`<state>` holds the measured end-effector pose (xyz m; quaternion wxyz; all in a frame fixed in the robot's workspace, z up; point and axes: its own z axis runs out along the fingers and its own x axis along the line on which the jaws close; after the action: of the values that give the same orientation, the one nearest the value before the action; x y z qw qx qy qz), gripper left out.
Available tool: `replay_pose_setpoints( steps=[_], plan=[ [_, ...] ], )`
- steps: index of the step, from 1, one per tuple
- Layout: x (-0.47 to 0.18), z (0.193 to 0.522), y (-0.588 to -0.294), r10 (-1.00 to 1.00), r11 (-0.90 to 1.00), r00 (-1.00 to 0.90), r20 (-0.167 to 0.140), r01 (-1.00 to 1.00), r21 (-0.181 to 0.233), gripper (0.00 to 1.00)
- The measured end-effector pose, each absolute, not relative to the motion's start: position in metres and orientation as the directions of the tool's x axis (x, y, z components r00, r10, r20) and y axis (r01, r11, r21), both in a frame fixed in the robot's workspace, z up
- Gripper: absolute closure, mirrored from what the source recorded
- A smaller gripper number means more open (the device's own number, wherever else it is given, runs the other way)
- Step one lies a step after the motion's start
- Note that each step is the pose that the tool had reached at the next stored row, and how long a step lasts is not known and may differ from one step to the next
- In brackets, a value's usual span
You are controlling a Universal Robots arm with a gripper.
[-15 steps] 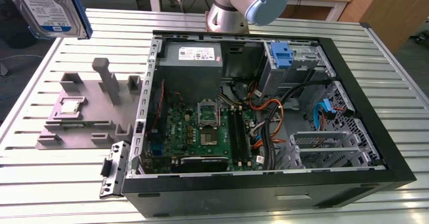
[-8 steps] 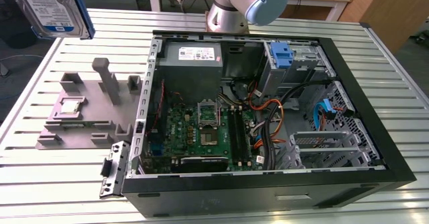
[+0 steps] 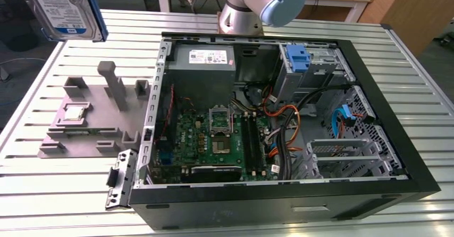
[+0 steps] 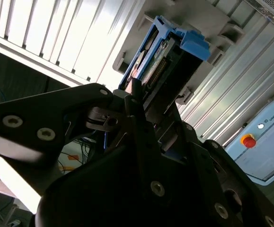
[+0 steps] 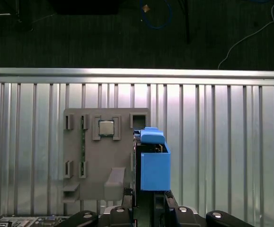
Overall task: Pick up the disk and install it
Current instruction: 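Pick up the disk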
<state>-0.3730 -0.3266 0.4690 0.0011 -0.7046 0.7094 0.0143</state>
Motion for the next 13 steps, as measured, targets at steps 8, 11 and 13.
replay_pose_setpoints(
  steps=[8,11,13],
  plan=[
    [-0.361,0.469,-0.327,-1.000,0.007,-0.007,-0.022,-1.000,0.019,0.65],
    [-0.356,0.469,-0.327,-1.000,0.007,-0.007,-0.022,-1.000,0.019,0.65],
    [-0.353,0.469,-0.327,-1.000,0.007,-0.007,-0.022,-1.000,0.019,0.65]
  ],
)
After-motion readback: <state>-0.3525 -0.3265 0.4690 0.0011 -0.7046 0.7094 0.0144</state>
